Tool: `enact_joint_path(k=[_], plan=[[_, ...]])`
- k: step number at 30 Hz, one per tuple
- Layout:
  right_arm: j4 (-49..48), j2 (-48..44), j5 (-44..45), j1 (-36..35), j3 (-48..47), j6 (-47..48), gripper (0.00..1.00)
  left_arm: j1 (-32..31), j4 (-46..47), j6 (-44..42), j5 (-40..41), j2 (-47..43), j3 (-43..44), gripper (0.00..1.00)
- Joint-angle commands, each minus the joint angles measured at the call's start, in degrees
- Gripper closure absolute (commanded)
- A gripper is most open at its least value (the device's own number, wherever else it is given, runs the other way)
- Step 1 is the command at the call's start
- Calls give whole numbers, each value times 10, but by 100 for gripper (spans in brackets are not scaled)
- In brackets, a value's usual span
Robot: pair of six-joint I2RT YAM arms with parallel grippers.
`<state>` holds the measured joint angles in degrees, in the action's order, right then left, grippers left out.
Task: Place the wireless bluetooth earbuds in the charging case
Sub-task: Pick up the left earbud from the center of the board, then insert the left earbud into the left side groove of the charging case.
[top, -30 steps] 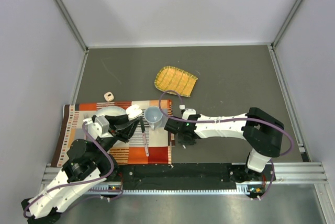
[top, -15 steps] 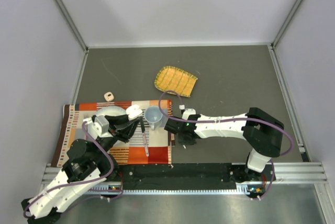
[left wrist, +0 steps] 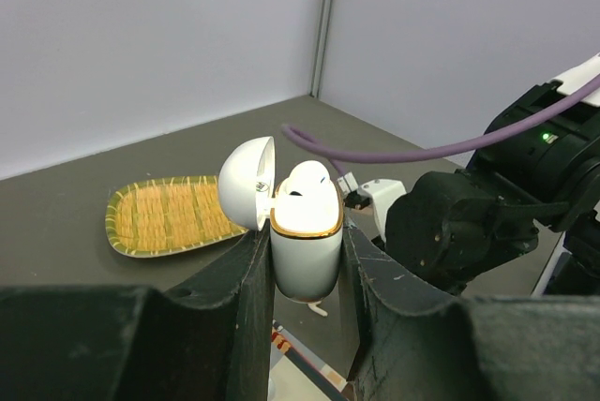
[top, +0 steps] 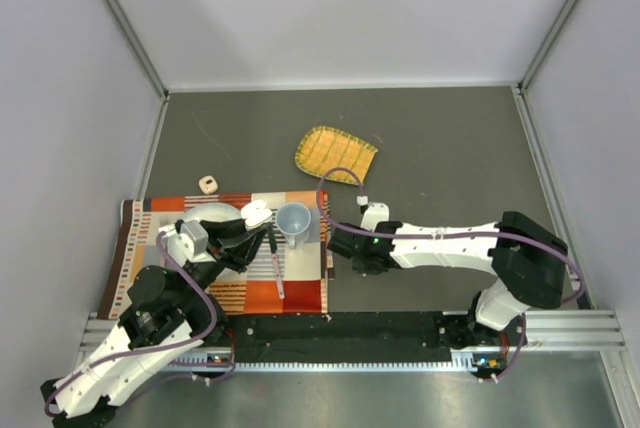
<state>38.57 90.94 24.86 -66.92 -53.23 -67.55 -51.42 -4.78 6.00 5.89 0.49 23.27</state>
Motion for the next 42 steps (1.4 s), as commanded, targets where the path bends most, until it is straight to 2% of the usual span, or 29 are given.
enact_joint_path(k=[1,6,10,13,18,23,27,32,42], plan=[[-6,-44,56,4,4,-10,100,2,33,6,0,-29,8,100],[-8,-105,97,3,16,-17,100,1,35,7,-1,-26,9,100],[-16,-178,177,-4,38,-39,100,1,35,9,-2,-24,9,100],[-60,-254,227,-16,69,-34,100,2,36,7,0,-23,7,100],[-174,-366,250,-16,111,21,100,2,43,6,-2,-18,3,100],[-224,-409,243,-16,112,65,100,2,64,10,-7,-8,0,100],[-307,-428,205,-17,120,121,100,1,71,12,-10,-5,0,100],[-472,-446,158,-17,149,196,100,2,77,12,-11,-5,0,100],[-610,-441,90,-30,159,289,100,1,99,19,-17,21,-11,100]])
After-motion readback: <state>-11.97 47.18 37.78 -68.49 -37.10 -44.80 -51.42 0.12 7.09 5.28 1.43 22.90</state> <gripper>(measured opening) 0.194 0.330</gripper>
